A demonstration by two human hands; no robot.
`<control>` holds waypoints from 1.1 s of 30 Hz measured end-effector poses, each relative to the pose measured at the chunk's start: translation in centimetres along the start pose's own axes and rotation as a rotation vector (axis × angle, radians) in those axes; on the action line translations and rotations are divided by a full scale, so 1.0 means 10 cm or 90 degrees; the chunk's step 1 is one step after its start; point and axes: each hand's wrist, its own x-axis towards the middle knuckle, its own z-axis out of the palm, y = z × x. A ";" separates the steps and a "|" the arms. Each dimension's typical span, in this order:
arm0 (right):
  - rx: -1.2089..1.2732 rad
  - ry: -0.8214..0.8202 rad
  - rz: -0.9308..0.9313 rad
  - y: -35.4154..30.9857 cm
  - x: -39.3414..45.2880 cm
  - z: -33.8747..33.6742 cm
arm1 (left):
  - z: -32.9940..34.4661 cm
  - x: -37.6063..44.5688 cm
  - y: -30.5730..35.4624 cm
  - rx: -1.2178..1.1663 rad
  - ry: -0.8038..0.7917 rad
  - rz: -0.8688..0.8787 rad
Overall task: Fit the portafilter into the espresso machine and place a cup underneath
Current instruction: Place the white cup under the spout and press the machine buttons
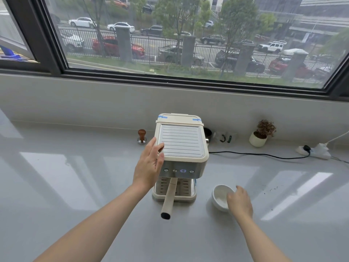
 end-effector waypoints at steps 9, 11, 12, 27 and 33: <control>0.187 -0.086 0.216 0.21 -0.11 0.20 | 0.01 0.00 -0.01 -0.006 -0.001 0.004; 0.240 -0.085 0.252 0.22 -0.10 0.26 | 0.00 0.00 -0.01 -0.005 -0.003 0.002; 0.261 -0.079 0.267 0.29 -0.04 0.33 | 0.00 0.00 -0.01 -0.005 -0.002 0.000; 0.468 -0.131 0.223 -0.37 -0.21 0.31 | 0.02 0.01 -0.04 -0.015 0.005 -0.007; 0.450 -0.208 0.179 -0.80 -0.23 0.46 | 0.01 0.00 0.00 -0.011 -0.004 -0.017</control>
